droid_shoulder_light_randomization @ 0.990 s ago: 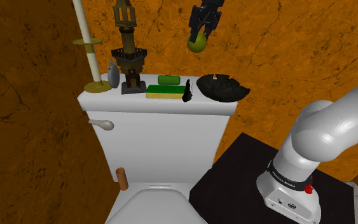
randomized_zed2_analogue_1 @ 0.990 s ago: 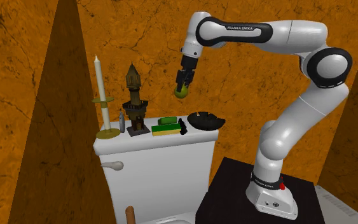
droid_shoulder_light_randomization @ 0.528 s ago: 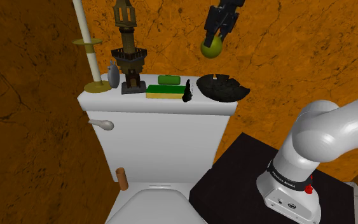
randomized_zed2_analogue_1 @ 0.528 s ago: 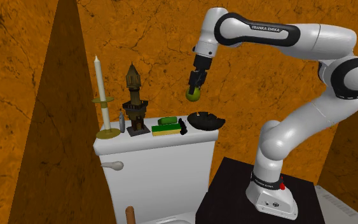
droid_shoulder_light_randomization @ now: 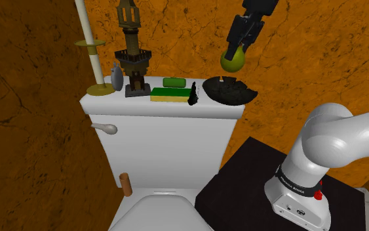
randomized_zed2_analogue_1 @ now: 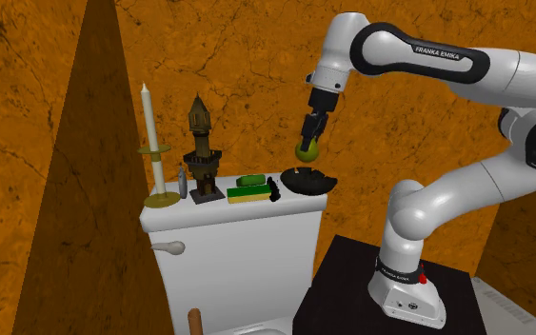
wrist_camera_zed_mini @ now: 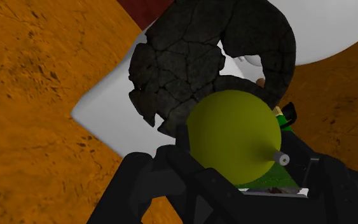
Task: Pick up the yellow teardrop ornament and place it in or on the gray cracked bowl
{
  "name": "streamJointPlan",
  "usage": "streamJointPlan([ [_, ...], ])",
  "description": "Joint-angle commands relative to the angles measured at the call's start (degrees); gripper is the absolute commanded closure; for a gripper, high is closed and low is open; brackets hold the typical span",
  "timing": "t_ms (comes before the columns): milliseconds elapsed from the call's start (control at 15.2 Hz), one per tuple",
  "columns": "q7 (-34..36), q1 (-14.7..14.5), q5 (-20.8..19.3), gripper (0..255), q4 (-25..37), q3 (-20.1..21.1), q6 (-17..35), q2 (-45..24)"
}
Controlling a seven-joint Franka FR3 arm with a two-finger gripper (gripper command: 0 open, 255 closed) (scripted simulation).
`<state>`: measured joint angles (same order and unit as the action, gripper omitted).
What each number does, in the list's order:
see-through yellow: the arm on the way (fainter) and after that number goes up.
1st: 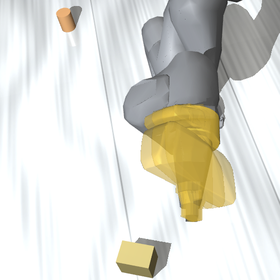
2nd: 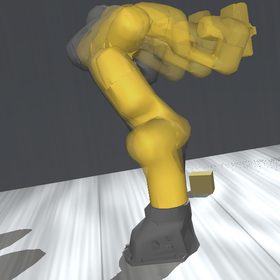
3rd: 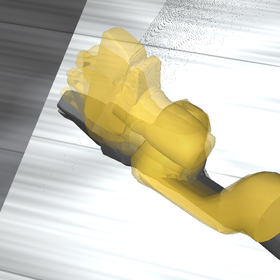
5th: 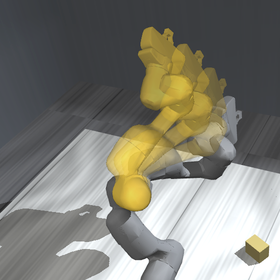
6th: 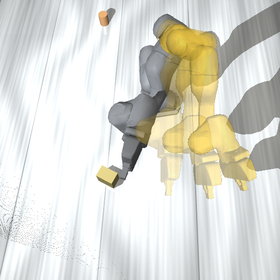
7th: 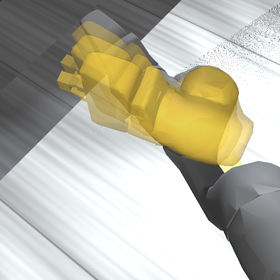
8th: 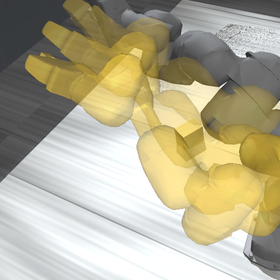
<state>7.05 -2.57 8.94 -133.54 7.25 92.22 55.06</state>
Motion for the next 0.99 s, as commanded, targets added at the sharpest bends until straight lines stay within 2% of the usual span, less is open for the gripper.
streamJointPlan([
  [0,-0.06,-0.09,0.15,255,-1.93,0.10,1.03,0.90],
  [528,-0.42,-0.44,0.78,255,-9.45,0.66,5.87,3.58],
  [924,-0.42,-0.44,0.78,255,-9.45,0.66,5.87,3.58],
])
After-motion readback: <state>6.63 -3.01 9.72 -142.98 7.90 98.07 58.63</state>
